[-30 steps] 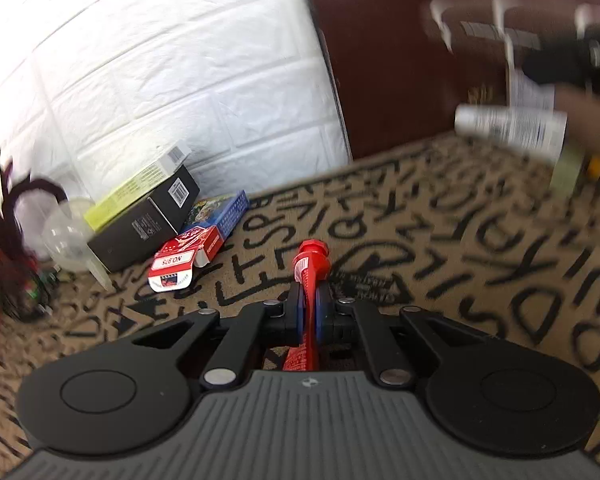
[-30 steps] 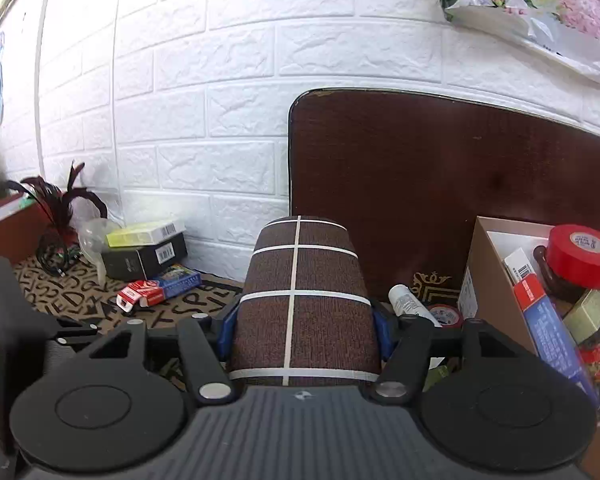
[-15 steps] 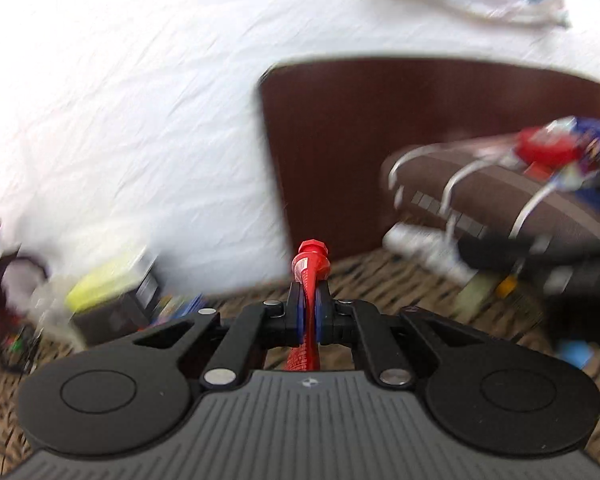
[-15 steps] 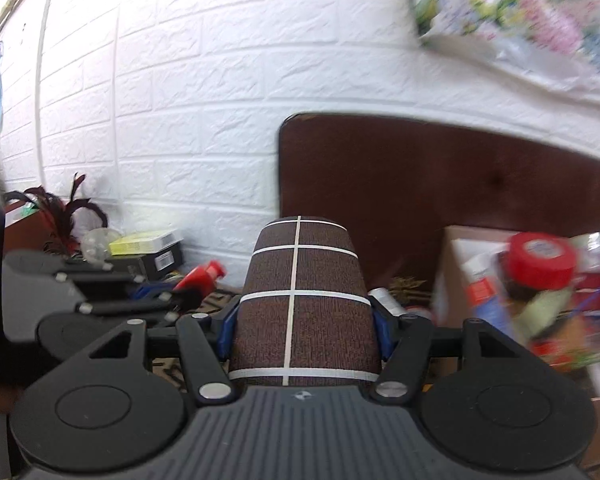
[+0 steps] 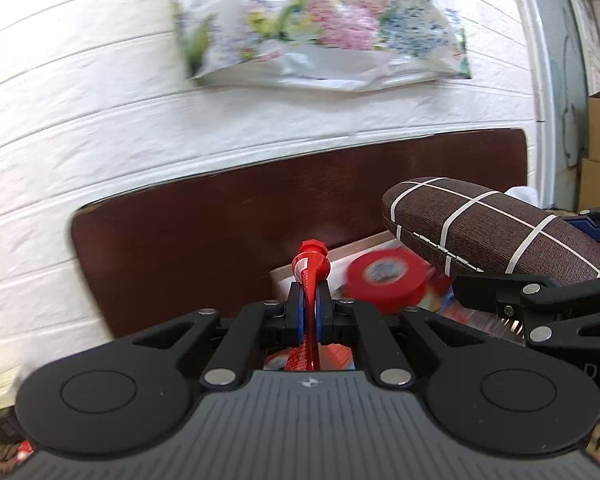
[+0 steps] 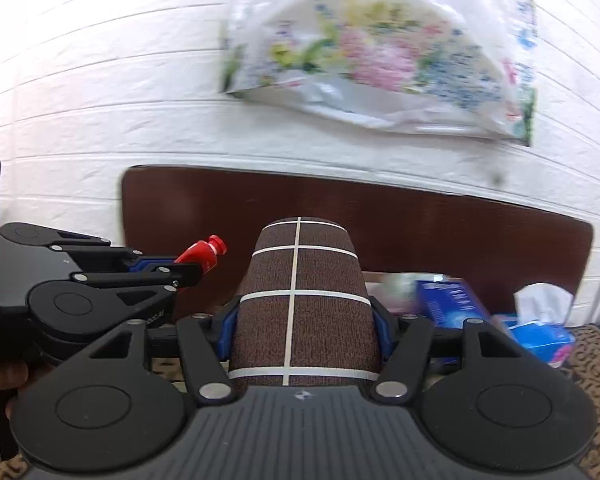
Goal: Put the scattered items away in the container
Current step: 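Carry the red tube and brown case up over the cardboard box, then open both tools to drop the red tube and brown case into the box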
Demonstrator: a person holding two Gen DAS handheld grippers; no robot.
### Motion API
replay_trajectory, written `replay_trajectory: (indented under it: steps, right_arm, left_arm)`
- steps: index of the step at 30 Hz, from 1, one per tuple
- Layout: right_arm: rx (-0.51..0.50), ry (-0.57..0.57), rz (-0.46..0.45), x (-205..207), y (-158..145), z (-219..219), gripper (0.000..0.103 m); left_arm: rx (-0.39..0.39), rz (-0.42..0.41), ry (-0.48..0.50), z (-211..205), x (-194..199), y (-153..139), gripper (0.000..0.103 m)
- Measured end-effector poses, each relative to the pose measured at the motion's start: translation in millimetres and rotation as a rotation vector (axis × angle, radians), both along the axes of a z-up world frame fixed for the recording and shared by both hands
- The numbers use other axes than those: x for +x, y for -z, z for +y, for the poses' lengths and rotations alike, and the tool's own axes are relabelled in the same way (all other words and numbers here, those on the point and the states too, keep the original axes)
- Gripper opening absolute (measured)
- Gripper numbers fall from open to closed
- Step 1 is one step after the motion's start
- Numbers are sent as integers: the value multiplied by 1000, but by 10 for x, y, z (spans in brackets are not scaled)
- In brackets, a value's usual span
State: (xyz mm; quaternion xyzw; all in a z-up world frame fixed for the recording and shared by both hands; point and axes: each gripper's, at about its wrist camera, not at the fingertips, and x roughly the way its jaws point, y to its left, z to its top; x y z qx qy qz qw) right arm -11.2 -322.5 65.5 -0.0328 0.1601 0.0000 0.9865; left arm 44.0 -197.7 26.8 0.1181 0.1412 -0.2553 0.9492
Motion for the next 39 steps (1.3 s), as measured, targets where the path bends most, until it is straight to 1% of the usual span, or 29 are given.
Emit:
replay_trajectory:
  steps: [2, 6, 12, 16, 20, 22, 24, 26, 27, 28, 29, 30, 31, 32, 33, 34, 35, 37, 39]
  right_arm:
    - [-1, 21, 4, 56, -14, -147, 61]
    - [1, 54, 20, 218, 11, -394, 61]
    - [0, 62, 66, 518, 128, -630, 61]
    - [-23, 57, 99, 686, 211, -696, 61]
    - [-35, 56, 106, 761, 235, -745, 61]
    - [-42, 58, 111, 785, 231, -768, 61]
    - [-52, 56, 116, 798, 234, -789, 61]
    - [-61, 57, 117, 803, 232, -806, 61]
    - [-66, 56, 116, 807, 236, -809, 61]
    - [-66, 55, 118, 810, 240, -814, 63]
    - [-65, 57, 120, 813, 243, -818, 66]
    - [-64, 61, 121, 817, 243, -825, 68]
    - [-62, 66, 120, 814, 243, -834, 75]
    - [-61, 69, 117, 809, 240, -846, 81]
    - [-59, 72, 110, 796, 234, -859, 84]
    - [-57, 78, 102, 776, 227, -871, 89]
    - [-55, 81, 98, 759, 219, -882, 93]
    - [-65, 87, 91, 731, 202, -891, 93]
    - [-80, 90, 85, 703, 187, -895, 93]
  left_arm:
    - [8, 6, 8, -113, 112, 4, 8]
    - [6, 10, 4, -305, 193, 30, 8]
    - [-6, 42, -28, -558, 362, 96, 9]
    - [-1, 39, -85, -655, 442, 152, 9]
    - [-4, 47, -158, -723, 497, 174, 10]
    - [6, 57, -189, -751, 521, 215, 15]
    - [16, 39, -212, -780, 519, 256, 15]
    - [22, 23, -233, -796, 502, 271, 18]
    - [26, 18, -247, -802, 496, 273, 23]
    - [36, 9, -264, -818, 504, 271, 31]
    - [44, 3, -279, -824, 504, 270, 36]
    - [44, 1, -284, -819, 505, 264, 44]
    - [43, 1, -294, -808, 519, 254, 55]
    - [40, 6, -305, -791, 533, 243, 63]
    - [29, 14, -309, -768, 546, 232, 77]
    - [19, 22, -298, -744, 545, 228, 82]
    - [17, 22, -290, -736, 539, 225, 83]
    - [19, 7, -271, -746, 512, 232, 87]
    - [15, -9, -248, -748, 484, 234, 87]
